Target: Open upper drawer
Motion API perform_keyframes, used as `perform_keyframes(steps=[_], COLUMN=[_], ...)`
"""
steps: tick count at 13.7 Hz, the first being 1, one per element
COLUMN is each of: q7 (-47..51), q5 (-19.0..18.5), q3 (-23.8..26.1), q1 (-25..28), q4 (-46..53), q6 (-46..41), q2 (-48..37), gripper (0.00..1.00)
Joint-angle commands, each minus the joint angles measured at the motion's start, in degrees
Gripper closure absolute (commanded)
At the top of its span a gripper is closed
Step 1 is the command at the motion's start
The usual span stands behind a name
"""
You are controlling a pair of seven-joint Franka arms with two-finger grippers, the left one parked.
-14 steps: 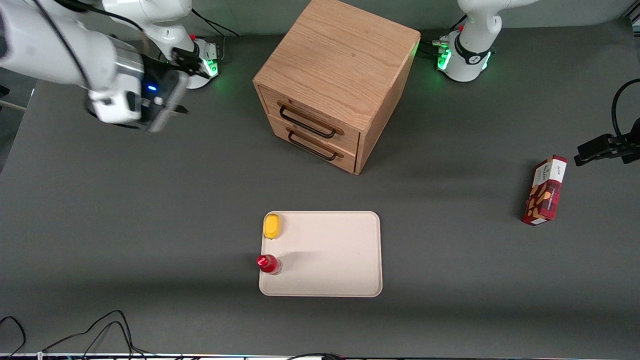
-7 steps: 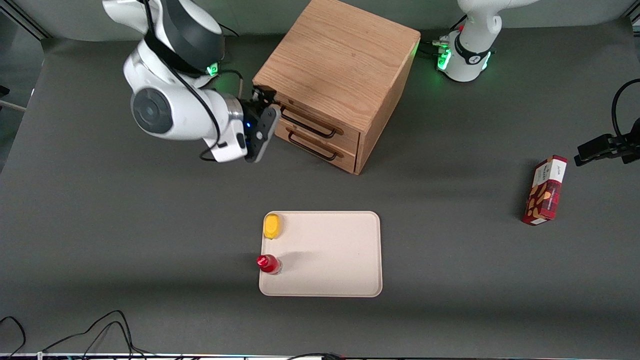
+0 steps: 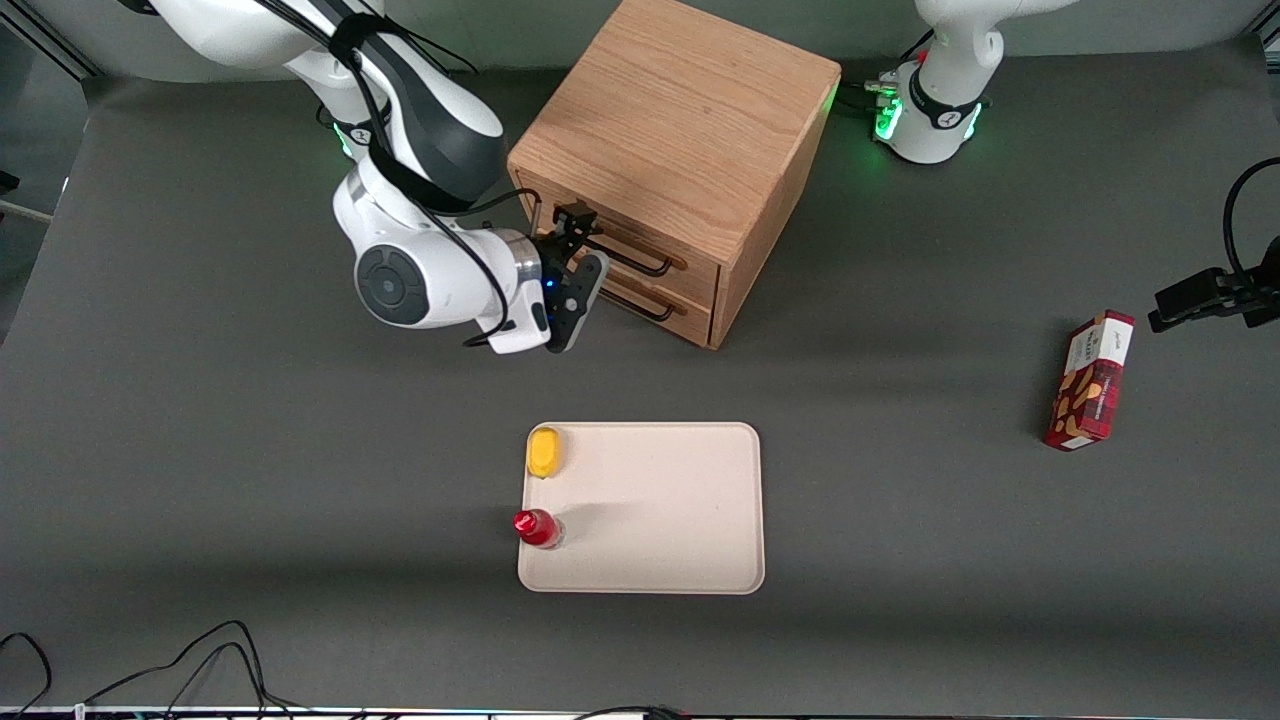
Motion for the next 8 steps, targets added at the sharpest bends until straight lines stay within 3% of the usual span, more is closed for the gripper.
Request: perform_keyframes(steps=[1, 8], q7=[1.17, 1.17], q5=[0.22, -1.36], q3=[1.39, 1.49], q1=[0.51, 0.24], q4=[-2.56, -3.80], q6=[3.40, 6.49], q2=[-0.22, 1.27], gripper=[0.00, 0.00])
